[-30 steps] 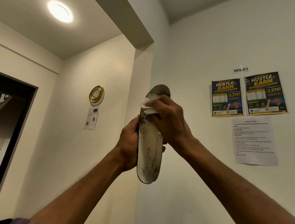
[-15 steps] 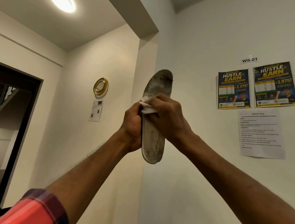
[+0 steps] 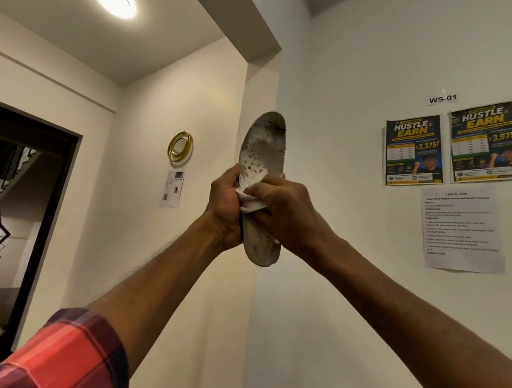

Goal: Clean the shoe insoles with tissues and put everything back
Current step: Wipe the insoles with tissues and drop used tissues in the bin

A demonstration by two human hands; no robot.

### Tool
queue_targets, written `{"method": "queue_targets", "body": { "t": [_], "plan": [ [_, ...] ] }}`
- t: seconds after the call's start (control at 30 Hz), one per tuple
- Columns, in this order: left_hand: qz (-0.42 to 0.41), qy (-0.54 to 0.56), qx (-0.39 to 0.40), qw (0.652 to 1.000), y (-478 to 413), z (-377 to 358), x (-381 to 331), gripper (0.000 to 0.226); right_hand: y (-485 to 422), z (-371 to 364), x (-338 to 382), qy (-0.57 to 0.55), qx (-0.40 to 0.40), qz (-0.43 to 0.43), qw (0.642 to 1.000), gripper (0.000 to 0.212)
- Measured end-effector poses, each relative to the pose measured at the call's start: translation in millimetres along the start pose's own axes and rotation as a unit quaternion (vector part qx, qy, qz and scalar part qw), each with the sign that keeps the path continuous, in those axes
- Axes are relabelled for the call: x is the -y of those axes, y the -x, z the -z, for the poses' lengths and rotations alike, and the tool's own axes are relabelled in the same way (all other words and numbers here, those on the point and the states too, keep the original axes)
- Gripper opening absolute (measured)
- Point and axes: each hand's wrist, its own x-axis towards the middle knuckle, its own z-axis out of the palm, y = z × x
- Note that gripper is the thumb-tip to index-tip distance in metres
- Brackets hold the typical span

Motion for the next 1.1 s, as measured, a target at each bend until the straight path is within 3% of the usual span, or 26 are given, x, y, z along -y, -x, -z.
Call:
{"method": "queue_targets", "body": {
  "t": [0.77,1.1],
  "plan": [
    [0.013,0.072,0.057,0.996,-11,13,-18,0.062,18,-5,16,-0.032,0.01,-0.018,0.999,0.025],
    [0.023,0.043,0.08,0.996,-16,17,-21,0.066,31,-9,23,-0.055,0.037,-0.019,0.998,0.021]
  ]
}}
